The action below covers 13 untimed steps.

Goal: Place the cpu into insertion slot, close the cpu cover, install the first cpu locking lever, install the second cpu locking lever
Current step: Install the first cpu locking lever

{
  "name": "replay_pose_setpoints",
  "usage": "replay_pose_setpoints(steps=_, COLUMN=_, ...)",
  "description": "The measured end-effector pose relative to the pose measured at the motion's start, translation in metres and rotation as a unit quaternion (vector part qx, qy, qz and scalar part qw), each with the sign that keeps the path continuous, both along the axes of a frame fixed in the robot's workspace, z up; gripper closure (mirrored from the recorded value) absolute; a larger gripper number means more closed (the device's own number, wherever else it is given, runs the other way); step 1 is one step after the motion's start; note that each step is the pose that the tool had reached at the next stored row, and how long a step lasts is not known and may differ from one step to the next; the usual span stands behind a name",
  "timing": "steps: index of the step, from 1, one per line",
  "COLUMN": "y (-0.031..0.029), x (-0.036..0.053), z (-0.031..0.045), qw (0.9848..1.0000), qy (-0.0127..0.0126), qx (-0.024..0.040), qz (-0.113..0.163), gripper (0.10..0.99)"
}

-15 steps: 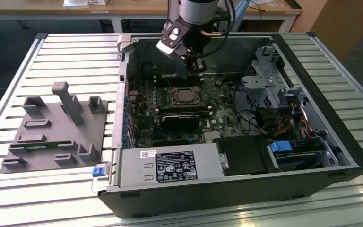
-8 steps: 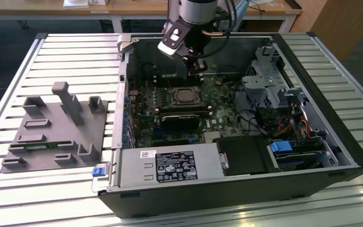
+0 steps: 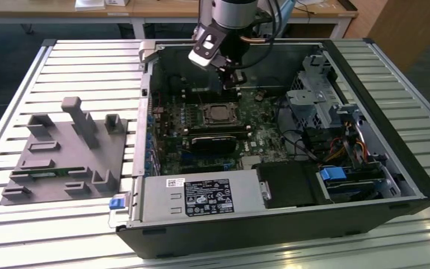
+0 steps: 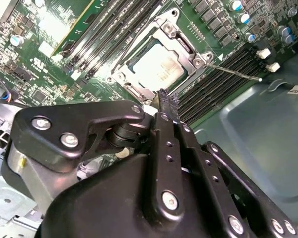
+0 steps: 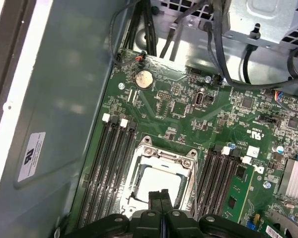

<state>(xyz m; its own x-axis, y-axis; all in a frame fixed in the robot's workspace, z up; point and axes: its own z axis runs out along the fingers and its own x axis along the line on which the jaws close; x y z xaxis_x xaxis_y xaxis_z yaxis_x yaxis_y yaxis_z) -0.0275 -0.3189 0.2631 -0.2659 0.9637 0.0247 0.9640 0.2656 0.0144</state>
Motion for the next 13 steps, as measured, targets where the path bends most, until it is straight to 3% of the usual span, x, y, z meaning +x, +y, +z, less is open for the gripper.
replay_pose_setpoints(steps=13, y=0.0000, x=0.0000, z=0.0000, qw=0.9992, qy=0.0000, qx=0.0000, qz=0.040, gripper=0.980)
